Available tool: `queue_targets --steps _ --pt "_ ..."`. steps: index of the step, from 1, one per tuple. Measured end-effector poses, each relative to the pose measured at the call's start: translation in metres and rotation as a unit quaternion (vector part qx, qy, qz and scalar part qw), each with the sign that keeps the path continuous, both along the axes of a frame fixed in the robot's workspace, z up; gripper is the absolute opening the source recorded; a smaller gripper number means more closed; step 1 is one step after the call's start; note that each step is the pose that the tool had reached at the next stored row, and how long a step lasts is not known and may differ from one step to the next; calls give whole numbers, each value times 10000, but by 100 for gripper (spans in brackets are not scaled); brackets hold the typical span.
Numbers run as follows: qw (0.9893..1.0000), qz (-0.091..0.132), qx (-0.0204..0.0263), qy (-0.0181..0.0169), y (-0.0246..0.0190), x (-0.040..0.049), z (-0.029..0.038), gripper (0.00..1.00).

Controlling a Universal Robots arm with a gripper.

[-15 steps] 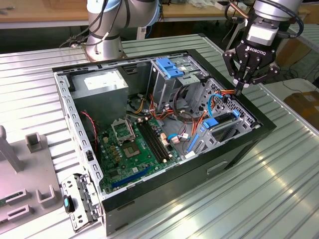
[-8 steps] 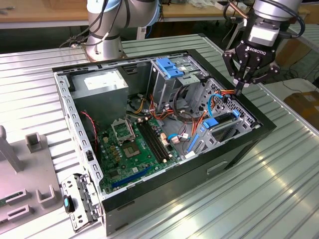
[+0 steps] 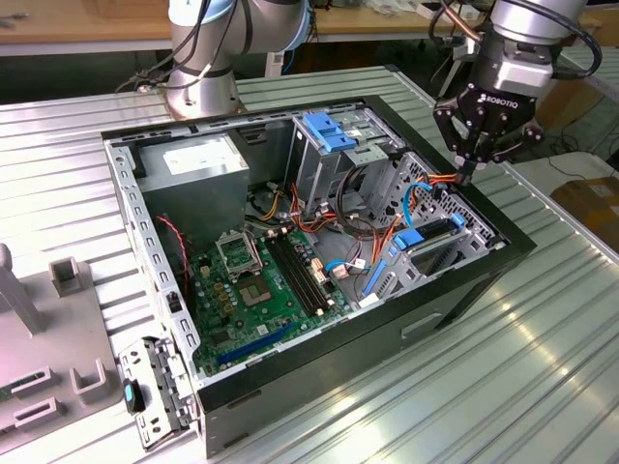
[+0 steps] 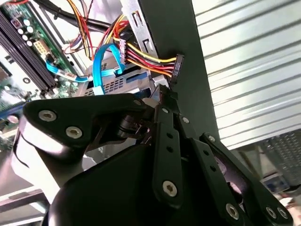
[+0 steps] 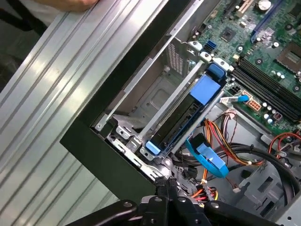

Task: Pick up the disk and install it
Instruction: 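Insert the first disk wire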

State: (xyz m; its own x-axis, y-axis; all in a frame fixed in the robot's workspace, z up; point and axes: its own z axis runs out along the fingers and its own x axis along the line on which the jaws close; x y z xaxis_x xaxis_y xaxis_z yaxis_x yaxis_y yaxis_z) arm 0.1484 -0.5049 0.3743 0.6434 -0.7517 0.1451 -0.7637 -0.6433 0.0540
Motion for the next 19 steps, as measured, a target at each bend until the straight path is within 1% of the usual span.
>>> queue_targets --steps 1,2,6,7,8,9,11,14,15,16,17,18,19 --pt "9999 135 1 -3 1 1 -3 11" --pt "9998 205 1 -3 2 2 -4 11" --pt "9992 387 -7 -10 20 12 -6 11" --pt "9992 399 -10 -15 32 22 -6 11" --pt "9992 402 -21 -18 67 40 -6 11" --pt "9992 411 -22 -20 115 76 -10 11" --pt "9989 465 -22 -19 124 93 -13 11" --pt "9977 681 -22 -20 126 104 -26 11" --pt "9969 781 -22 -22 129 106 -35 23" --pt "9959 903 -22 -22 131 106 -42 30" --pt "9954 956 -22 -22 132 106 -45 30" --pt "9951 984 -22 -22 134 110 -47 30" --pt "9951 987 -21 -22 138 122 -52 30"
